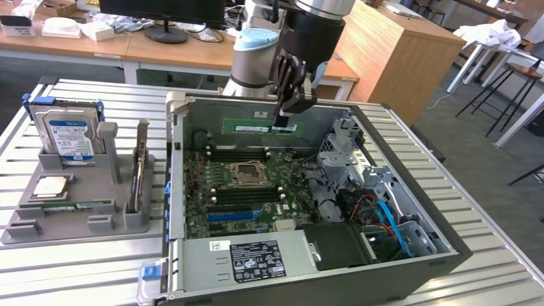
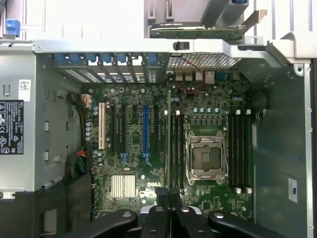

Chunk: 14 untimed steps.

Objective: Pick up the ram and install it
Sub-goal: 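Pick up the ram and move it above insertion slot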

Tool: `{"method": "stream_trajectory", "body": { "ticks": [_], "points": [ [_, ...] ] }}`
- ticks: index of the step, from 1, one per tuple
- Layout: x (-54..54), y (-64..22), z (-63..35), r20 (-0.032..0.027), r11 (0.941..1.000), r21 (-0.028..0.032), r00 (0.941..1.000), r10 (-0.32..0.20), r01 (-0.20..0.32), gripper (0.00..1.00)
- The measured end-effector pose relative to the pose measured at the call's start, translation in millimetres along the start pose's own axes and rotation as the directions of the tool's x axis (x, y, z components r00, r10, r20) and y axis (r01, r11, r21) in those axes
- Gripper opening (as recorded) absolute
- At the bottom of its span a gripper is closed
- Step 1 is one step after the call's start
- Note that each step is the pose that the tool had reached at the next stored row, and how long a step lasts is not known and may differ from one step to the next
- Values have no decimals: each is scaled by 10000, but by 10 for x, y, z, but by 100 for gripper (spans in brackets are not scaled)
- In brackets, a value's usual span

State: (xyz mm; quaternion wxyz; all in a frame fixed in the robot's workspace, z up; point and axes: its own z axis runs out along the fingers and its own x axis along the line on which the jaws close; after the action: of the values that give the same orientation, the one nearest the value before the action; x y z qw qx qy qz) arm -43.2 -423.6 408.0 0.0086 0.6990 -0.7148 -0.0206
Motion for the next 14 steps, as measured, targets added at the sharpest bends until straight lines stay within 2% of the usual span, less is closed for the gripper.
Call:
{"method": "stream_trajectory", "body": {
  "ticks": [2,7,12,14],
  "points": [
    [-35,0,3,-1,10000,-1,10000,-1,1,11],
    [-36,-6,3,0,10000,0,10000,-1,1,11],
    [-39,-144,-2,-1,10000,-1,10000,0,0,11],
    [-40,-167,-3,0,10000,0,10000,-1,1,11]
  ]
}}
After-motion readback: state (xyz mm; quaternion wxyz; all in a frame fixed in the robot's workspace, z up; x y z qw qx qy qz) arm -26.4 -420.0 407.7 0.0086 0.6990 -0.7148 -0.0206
